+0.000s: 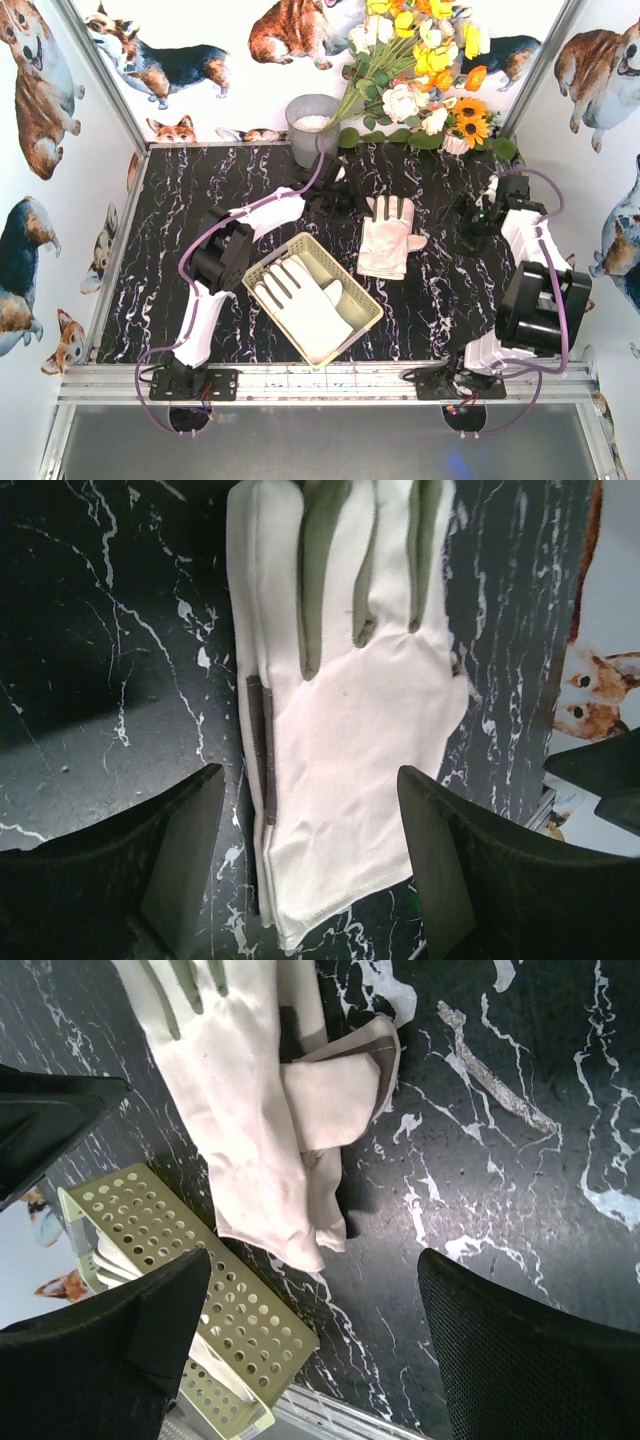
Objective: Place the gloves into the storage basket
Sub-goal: Pick up the glove from the center of the board.
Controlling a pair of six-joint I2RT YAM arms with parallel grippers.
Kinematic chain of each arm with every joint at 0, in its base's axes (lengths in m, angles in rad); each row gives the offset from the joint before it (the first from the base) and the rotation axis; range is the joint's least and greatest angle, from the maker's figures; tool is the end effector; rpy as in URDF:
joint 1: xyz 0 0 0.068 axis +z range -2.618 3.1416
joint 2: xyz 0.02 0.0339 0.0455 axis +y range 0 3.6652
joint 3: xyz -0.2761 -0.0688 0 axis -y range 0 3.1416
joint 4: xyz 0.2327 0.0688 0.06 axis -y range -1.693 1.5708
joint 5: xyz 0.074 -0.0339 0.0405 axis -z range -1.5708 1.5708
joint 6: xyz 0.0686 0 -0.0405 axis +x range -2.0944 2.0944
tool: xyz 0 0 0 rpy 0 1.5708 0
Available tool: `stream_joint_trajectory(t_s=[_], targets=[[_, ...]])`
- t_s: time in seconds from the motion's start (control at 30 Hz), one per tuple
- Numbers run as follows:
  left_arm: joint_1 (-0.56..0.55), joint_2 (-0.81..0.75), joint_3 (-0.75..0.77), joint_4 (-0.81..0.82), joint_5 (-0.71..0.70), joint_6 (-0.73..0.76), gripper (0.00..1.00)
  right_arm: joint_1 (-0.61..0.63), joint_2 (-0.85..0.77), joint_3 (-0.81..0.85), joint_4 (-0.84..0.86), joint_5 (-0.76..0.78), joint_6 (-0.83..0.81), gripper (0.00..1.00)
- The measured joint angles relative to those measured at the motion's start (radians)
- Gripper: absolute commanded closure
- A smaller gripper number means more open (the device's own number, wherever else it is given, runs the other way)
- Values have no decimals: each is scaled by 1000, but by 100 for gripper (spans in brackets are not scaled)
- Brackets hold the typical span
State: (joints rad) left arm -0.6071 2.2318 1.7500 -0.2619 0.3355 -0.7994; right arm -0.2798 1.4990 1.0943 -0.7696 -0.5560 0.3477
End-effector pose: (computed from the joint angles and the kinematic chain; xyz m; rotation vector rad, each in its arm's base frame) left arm 0.4188 -0.3184 0.1828 -0.0555 2.5256 -1.0404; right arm 0.2876 -0.0450 0.2304 0.6769 2.5809 0.7780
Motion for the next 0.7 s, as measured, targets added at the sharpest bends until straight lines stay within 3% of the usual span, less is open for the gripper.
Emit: stream_joint_trajectory(t_s=[0.4, 0.7], targets=[[7, 111, 53, -46, 72, 0, 59, -18, 210, -64, 244, -114, 66, 14], [11, 165, 90, -16, 128, -1, 68, -16, 319, -94, 403, -211, 147, 15]])
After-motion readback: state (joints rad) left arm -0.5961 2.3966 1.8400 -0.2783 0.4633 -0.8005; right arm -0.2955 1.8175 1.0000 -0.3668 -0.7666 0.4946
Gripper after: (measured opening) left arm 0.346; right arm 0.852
